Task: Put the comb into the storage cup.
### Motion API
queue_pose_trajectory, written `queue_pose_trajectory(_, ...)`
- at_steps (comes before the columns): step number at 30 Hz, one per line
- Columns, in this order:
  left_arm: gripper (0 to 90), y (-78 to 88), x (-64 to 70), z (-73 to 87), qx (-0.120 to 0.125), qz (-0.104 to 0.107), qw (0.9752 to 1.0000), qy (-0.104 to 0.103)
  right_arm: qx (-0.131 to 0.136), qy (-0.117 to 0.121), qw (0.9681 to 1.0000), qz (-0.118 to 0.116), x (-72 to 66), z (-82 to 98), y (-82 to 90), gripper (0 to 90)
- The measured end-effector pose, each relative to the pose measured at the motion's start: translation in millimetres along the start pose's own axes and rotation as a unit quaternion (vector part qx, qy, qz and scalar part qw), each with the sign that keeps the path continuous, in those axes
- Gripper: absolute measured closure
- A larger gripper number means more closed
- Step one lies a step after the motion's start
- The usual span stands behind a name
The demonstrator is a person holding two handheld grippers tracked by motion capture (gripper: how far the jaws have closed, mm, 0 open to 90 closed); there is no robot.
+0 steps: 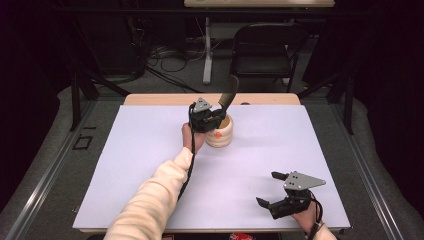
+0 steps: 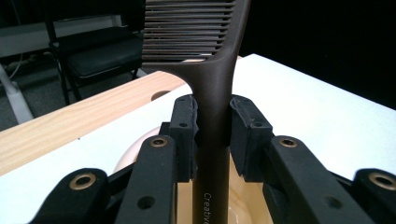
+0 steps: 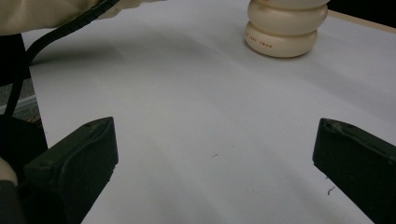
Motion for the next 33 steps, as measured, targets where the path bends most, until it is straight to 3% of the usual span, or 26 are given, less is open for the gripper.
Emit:
queue_pose_trajectory(20,72.3,-2.0,5.7,8.1,-0.013,0.005,0.9999,-0.001,0.003,0.000,1.0000,0.001,0.5,-0.9,0.7,0.0)
queue_pose_trajectory(23,70.9,-0.2,6.9,8.0,-0.006,0.010,0.9999,0.001,0.002,-0.001,1.0000,0.001,0.4,-0.5,0.2,0.0)
queue_pose_trajectory(28,51.8,7.2,8.9,2.1,0.000,0.020,0.9998,0.001,0.003,0.000,1.0000,0.001,0.2,-1.1,0.7,0.0)
queue_pose_trajectory(33,41.3,16.5,8.7,-3.8,-0.002,0.022,0.9998,-0.004,0.001,0.000,1.0000,0.001,0.2,-0.6,0.1,0.0)
Point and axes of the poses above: each handheld gripper's, and its own axes: y roughly backward along the jaws, z roughly out of its underside, x roughly to its right, the point moved 10 cm from there along -y, roughly forward along the jaws, and after that the axes turned 7 degrees about x, right-handed, at the moved point
